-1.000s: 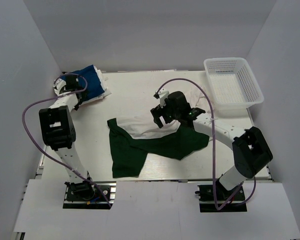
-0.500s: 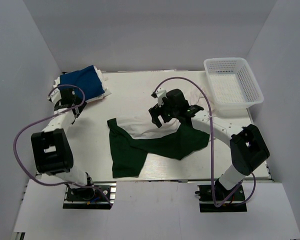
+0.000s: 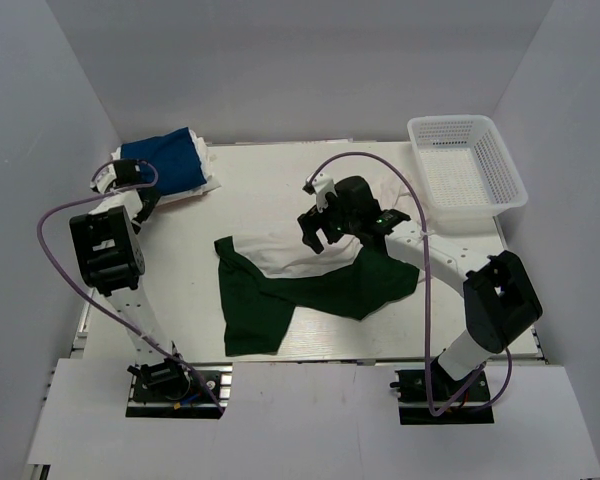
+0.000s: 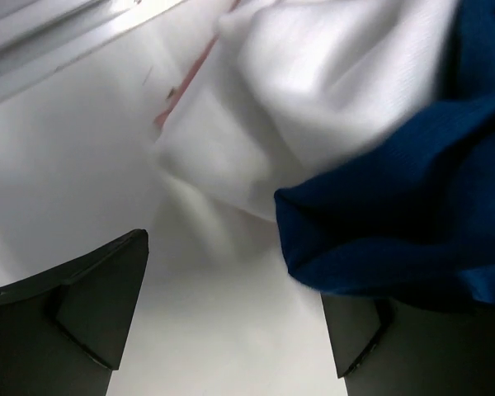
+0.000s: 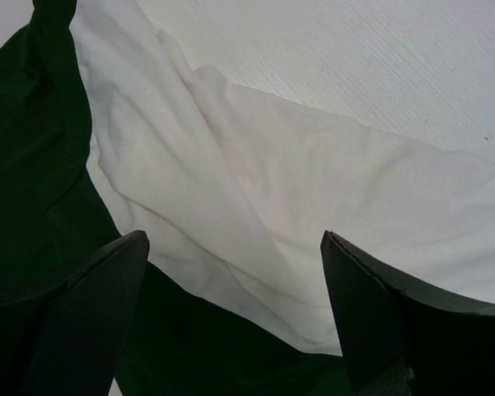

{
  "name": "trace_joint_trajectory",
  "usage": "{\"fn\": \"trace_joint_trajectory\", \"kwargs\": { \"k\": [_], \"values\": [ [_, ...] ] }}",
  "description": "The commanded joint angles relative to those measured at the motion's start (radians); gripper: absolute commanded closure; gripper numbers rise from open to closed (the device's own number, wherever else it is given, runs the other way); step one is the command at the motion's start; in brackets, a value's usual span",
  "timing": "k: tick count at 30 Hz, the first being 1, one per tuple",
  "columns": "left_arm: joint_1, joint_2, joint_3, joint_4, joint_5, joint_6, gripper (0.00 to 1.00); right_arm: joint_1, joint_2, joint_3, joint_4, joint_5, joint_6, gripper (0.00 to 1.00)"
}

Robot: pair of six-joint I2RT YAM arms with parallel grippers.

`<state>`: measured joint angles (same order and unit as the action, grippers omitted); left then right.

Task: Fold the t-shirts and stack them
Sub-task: Flatten out the tshirt

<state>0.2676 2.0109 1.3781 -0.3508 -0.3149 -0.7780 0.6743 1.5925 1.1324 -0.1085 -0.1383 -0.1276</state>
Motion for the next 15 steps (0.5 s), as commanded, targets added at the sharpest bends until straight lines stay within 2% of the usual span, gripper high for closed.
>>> {"fn": "trace_joint_trajectory", "kwargs": {
  "k": [1,5,11,15],
  "values": [
    [0.013,0.082,0.145,0.004,-0.019,0.000,0.09,-0.001,-0.008,0.033,0.027,-0.015,-0.015,0.10],
    [0.022,0.172,0.271,-0.036,-0.029,0.019,0.10,-0.001,0.004,0.056,0.006,-0.015,-0.015,0.10],
    [0.022,0.204,0.323,0.006,-0.038,0.046,0.10,-0.001,0.006,0.066,0.006,-0.015,-0.015,0.10],
    [0.022,0.213,0.360,-0.039,-0.009,0.056,0.10,-0.001,0.007,0.064,0.009,-0.012,-0.006,0.10]
  ]
}}
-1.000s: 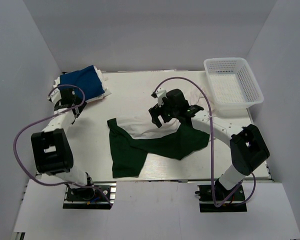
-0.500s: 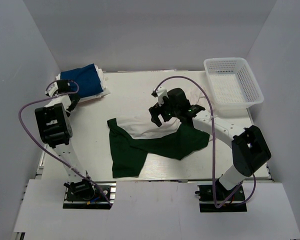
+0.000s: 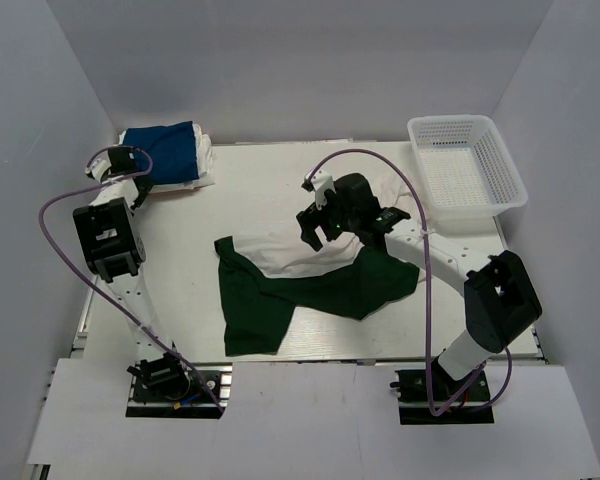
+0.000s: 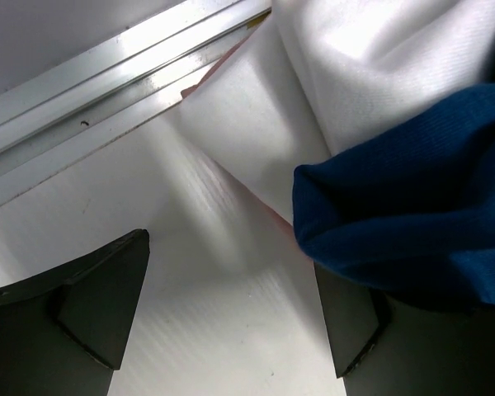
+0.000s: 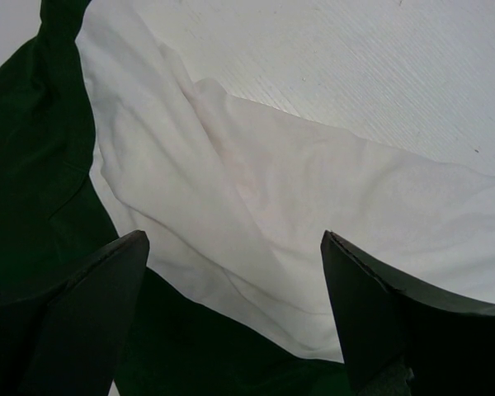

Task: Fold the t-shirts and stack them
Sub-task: Flatten out the tshirt

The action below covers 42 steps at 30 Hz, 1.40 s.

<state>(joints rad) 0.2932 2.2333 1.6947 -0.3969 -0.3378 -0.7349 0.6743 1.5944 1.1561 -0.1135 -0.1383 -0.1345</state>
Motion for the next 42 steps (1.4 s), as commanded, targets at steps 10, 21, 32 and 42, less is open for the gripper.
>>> {"fn": "trace_joint_trajectory", "kwargs": {
  "k": [10,21,32,42],
  "values": [
    [-0.034,-0.579,-0.493,-0.043,0.228,-0.032,0.11,-0.010,-0.083,-0.047,0.091,0.086,0.159,0.10],
    [-0.149,-1.084,-0.748,-0.399,0.562,0.088,0.01,-0.085,-0.312,-0.234,-0.133,0.344,0.530,0.10],
    [-0.290,-1.261,-0.942,-0.553,0.619,0.062,0.08,-0.108,-0.550,-0.482,-0.503,0.462,0.736,0.10],
    [-0.362,-1.227,-0.919,-0.456,0.566,0.048,0.07,-0.127,-0.360,-0.529,-0.282,0.310,0.661,0.21]
  ]
}}
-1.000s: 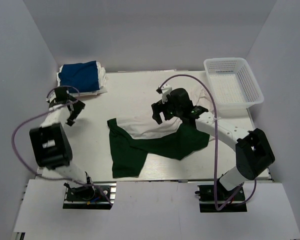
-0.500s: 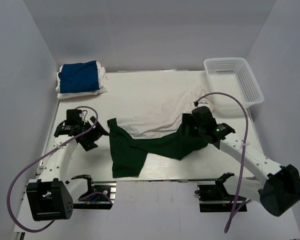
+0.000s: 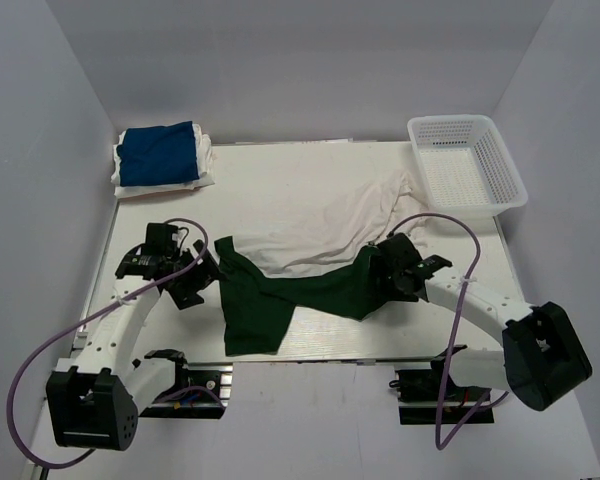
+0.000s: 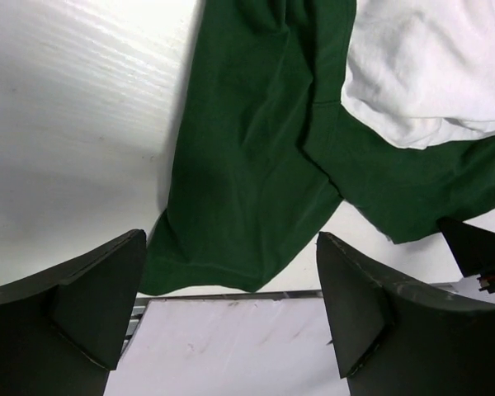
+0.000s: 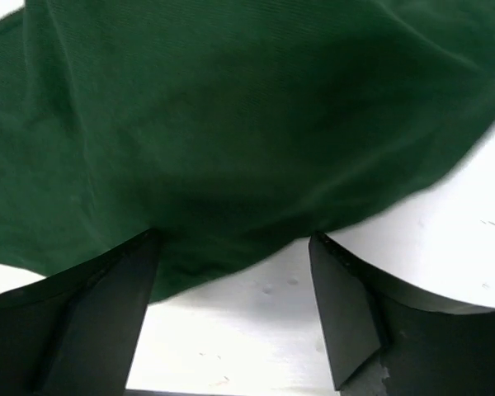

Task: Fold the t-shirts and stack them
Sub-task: Flatten out the tshirt

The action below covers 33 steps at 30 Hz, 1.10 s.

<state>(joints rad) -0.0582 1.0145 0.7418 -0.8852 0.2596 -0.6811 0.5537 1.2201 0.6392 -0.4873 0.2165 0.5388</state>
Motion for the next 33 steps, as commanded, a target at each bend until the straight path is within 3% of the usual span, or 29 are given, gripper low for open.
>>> {"fn": "trace_joint_trajectory", "kwargs": {
  "k": [1,3,4,5,6,13,16,20,23,25,26,27,28,29,30,31,32,33],
  "values": [
    [-0.021,0.005,0.047,0.054,-0.043,-0.006,0.06,-0.008,0.028,-0.012,0.125,-0.055,-0.019,0.23],
    [-0.032,0.032,0.056,0.077,-0.043,-0.006,0.06,-0.009,0.039,-0.010,0.182,-0.042,-0.049,0.33],
    [-0.032,0.041,0.065,0.109,-0.034,-0.006,0.06,-0.009,0.064,-0.009,0.194,-0.034,-0.059,0.42],
    [-0.032,0.064,0.082,0.120,-0.034,-0.006,0.05,-0.012,0.074,0.022,0.179,-0.031,-0.059,0.82],
    [-0.032,0.076,0.096,0.130,-0.043,-0.006,0.05,-0.012,0.079,0.039,0.161,-0.031,-0.056,1.00],
    [-0.042,0.189,0.252,0.218,-0.063,0.096,0.04,-0.009,-0.025,0.229,0.043,-0.107,-0.111,1.00],
    [-0.042,0.225,0.327,0.227,-0.088,0.147,0.02,-0.011,0.047,0.376,0.024,-0.205,-0.154,1.00],
    [-0.032,0.248,0.375,0.236,-0.128,0.179,0.01,-0.014,0.297,0.606,0.120,-0.272,-0.224,1.00],
    [-0.020,0.274,0.401,0.245,-0.102,0.195,0.01,-0.015,0.564,0.929,0.121,-0.238,-0.292,1.00],
    [-0.020,0.289,0.428,0.232,-0.108,0.204,0.01,-0.018,0.767,1.230,0.072,-0.246,-0.322,1.00],
    [-0.020,0.309,0.439,0.232,-0.117,0.216,0.01,-0.021,0.830,1.515,0.070,-0.238,-0.332,1.00],
    [-0.020,0.318,0.465,0.201,-0.141,0.216,0.01,-0.027,1.018,1.600,0.113,-0.244,-0.324,1.00],
    [-0.020,0.341,0.479,0.190,-0.152,0.227,0.01,-0.026,1.071,1.755,0.153,-0.264,-0.320,1.00],
    [-0.020,0.351,0.490,0.190,-0.152,0.227,0.01,-0.031,1.113,1.764,0.205,-0.267,-0.301,0.99],
    [-0.020,0.360,0.499,0.180,-0.152,0.227,0.01,-0.034,1.169,1.754,0.399,-0.253,-0.286,0.80],
    [-0.020,0.369,0.516,0.180,-0.152,0.236,0.01,-0.037,1.167,1.730,0.458,-0.276,-0.281,0.23],
    [-0.020,0.378,0.525,0.180,-0.140,0.247,0.01,-0.037,1.162,1.634,0.508,-0.282,-0.240,0.10],
    [-0.020,0.387,0.534,0.180,-0.140,0.247,0.01,-0.038,1.118,1.596,0.595,-0.284,-0.225,0.10]
  ]
}}
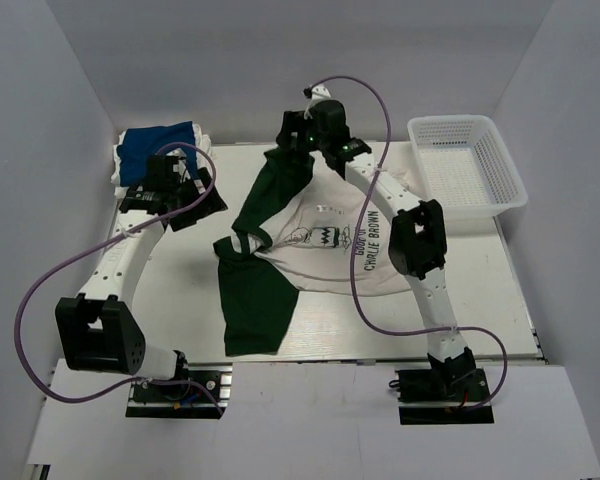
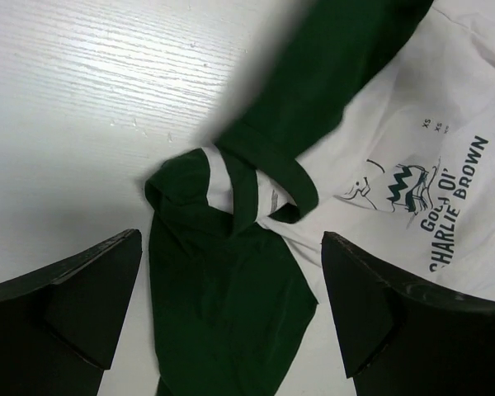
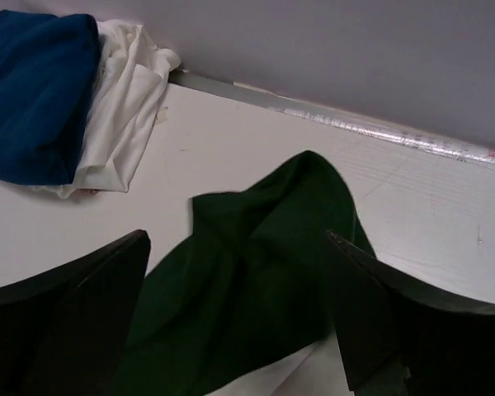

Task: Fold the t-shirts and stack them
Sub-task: Flatten out the tshirt

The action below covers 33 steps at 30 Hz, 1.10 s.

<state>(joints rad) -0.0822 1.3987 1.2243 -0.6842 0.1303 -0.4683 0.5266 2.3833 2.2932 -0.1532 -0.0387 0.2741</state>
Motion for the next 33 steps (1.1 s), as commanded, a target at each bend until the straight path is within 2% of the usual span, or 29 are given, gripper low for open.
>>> {"fn": "trace_joint_trajectory", "kwargs": {
  "k": [1,3,8,12,15,16,19,25,28,33],
  "values": [
    [-0.005,0.014,0.052,-0.021,-0.011,0.045,0.01,-0.010,-0.070,-0.136,0.289,-0.039,0.037,0.10],
    [-0.005,0.034,0.052,0.000,0.015,0.068,0.01,-0.010,-0.165,-0.266,0.334,-0.081,-0.021,0.10],
    [-0.014,0.141,0.099,0.003,0.058,0.112,0.01,-0.016,-0.331,-0.371,0.155,-0.029,-0.072,0.10],
    [-0.027,0.256,0.174,0.012,0.114,0.125,0.01,-0.014,-0.562,-0.751,0.106,-0.021,-0.050,0.10],
    [-0.080,0.338,0.249,0.034,0.114,0.125,0.01,-0.019,-0.717,-0.964,0.093,-0.027,0.019,0.10],
    [-0.111,0.399,0.276,0.034,0.123,0.125,0.01,-0.019,-0.742,-1.092,0.087,-0.027,0.037,0.10],
    [-0.180,0.553,0.410,0.026,0.114,0.125,0.01,-0.016,-0.828,-1.239,0.053,-0.049,0.074,0.10],
    [-0.246,0.821,0.746,-0.095,0.042,0.146,0.01,-0.011,-0.831,-1.315,-0.058,-0.034,0.054,0.10],
    [-0.246,0.904,0.793,-0.117,0.013,0.155,0.01,-0.022,-0.808,-1.318,-0.121,-0.010,0.016,0.10],
    [-0.214,0.991,0.854,-0.061,-0.047,0.166,0.01,-0.019,-0.799,-1.347,-0.158,-0.007,-0.018,0.10]
  ]
}}
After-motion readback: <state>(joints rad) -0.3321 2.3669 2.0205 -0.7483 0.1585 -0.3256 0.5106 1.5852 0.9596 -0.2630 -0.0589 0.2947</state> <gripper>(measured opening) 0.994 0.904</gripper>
